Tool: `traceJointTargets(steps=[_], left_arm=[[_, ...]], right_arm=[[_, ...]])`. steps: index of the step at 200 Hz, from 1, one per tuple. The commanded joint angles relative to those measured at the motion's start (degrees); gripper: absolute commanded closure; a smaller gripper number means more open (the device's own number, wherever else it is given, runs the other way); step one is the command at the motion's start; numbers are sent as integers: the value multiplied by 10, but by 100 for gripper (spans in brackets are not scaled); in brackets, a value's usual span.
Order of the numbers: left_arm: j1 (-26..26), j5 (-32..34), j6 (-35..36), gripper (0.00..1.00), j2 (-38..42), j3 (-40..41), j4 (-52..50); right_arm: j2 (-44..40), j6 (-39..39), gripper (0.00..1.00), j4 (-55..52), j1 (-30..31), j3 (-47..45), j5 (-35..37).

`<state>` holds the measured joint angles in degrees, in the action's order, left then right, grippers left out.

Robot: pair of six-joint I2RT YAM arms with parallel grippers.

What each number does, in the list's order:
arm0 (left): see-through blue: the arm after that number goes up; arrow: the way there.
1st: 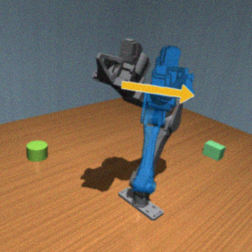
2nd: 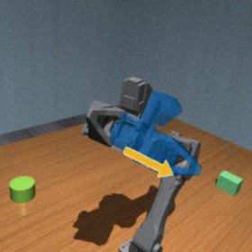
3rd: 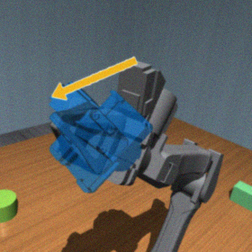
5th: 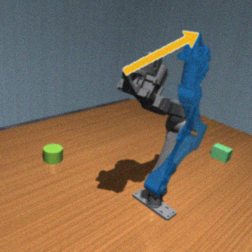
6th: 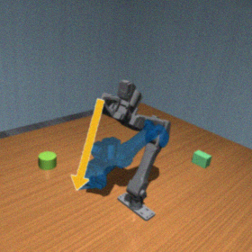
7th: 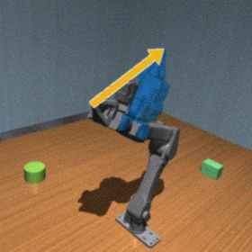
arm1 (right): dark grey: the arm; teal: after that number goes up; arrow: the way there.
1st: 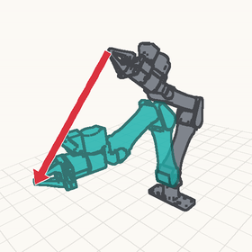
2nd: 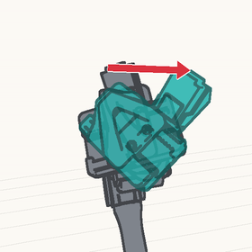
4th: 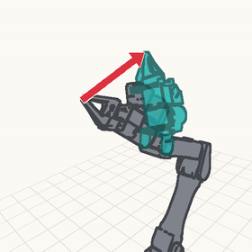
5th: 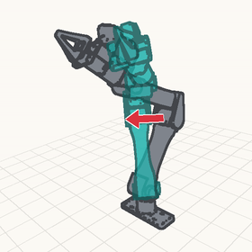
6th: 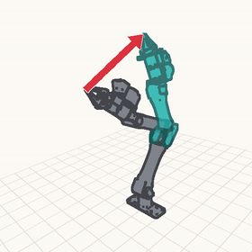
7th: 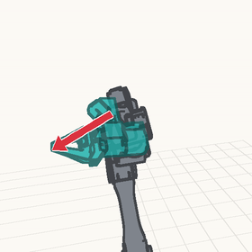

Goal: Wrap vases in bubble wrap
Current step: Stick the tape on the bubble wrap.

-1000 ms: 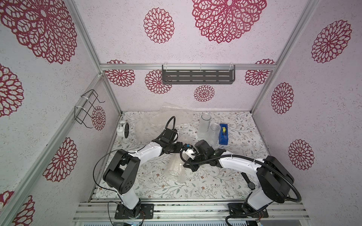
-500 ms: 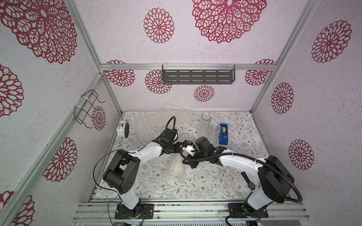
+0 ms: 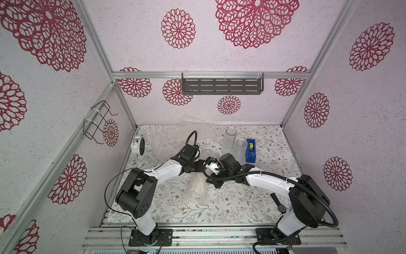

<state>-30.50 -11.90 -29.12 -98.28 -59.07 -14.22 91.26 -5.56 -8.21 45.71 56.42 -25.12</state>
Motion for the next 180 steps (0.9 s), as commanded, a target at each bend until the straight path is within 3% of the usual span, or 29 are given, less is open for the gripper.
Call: traceJointTargets(steps=[1,84,137,180], left_arm=[[-15,-19,6,52,-20,11,-41],[-15,-14,3,52,-18,11,-38],[-15,-15,-1,52,-12,17,-32],[-15,-7,-9,53,-8,23,-27]], right_arm=[[11,3,100,1,-4,-3,5],[32,-9,100,21,1,-3,14],[27,-33,74,47,4,-17,85],[20,-48,59,68,10,-37,110]])
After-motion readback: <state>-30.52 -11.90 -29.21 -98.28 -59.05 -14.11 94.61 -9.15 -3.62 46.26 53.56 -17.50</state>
